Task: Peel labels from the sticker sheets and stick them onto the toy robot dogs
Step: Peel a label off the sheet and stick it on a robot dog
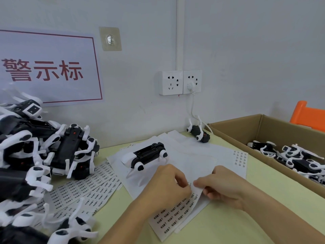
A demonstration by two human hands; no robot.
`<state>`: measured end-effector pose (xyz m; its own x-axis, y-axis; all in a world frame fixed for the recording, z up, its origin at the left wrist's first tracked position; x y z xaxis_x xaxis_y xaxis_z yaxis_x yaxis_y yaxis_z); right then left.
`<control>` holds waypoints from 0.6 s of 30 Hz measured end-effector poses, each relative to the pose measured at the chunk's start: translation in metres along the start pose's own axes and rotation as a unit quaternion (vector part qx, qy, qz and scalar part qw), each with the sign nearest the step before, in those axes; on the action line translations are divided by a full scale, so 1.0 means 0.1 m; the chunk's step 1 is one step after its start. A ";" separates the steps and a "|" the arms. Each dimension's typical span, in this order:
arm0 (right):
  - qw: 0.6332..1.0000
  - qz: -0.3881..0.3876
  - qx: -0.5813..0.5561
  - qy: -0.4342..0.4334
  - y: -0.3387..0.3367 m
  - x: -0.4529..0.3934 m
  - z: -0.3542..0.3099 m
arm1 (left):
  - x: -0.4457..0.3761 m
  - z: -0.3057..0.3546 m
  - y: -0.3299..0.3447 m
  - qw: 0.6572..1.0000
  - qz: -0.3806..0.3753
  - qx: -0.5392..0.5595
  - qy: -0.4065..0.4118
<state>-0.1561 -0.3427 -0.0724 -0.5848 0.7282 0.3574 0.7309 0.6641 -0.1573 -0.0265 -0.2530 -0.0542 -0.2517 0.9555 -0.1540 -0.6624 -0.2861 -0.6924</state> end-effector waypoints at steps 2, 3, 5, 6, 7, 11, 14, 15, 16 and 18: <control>1.000 -0.005 -0.012 -0.011 0.01 0.02 -0.03 | -0.01 0.02 -0.03 1.000 0.024 0.006 -0.010; 1.000 -0.011 -0.021 -0.017 0.02 0.04 -0.05 | -0.01 0.03 -0.05 0.999 0.041 0.008 -0.016; 0.999 -0.022 -0.030 -0.026 0.04 0.06 -0.08 | -0.01 0.03 -0.09 0.997 0.074 0.017 -0.033; 0.999 -0.025 -0.029 -0.029 0.05 0.06 -0.09 | -0.01 0.03 -0.12 0.995 0.091 0.026 -0.040; 0.999 -0.028 -0.028 -0.032 0.05 0.07 -0.10 | -0.01 0.03 -0.15 0.993 0.110 0.033 -0.042; 0.998 -0.032 -0.023 -0.047 0.06 0.08 -0.12 | -0.01 0.08 -0.22 0.986 0.144 0.067 -0.040; 0.997 -0.039 -0.026 -0.058 0.08 0.09 -0.13 | -0.01 0.10 -0.17 0.987 0.126 0.094 -0.041; 0.997 -0.039 -0.029 -0.059 0.08 0.09 -0.13 | -0.01 0.10 -0.15 0.987 0.120 0.096 -0.040; 0.997 -0.039 -0.033 -0.059 0.09 0.09 -0.13 | 0.00 0.11 -0.13 0.987 0.116 0.098 -0.042; 0.997 -0.037 -0.041 -0.051 0.09 0.08 -0.12 | 0.01 0.09 -0.11 0.986 0.111 0.108 -0.057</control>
<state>-0.1502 -0.3329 -0.0597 -0.6685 0.6936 0.2685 0.7076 0.7042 -0.0574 -0.0260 -0.2499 -0.0402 -0.4765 0.8570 -0.1962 -0.7145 -0.5075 -0.4817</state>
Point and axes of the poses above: each hand's wrist, its own x-axis away from the middle knuckle, its own y-axis out of the palm, z = x × y, the point moved 6 cm from there along -x, towards the middle knuckle, and after that the axes turned 2 degrees about y, right-handed, at the moved point
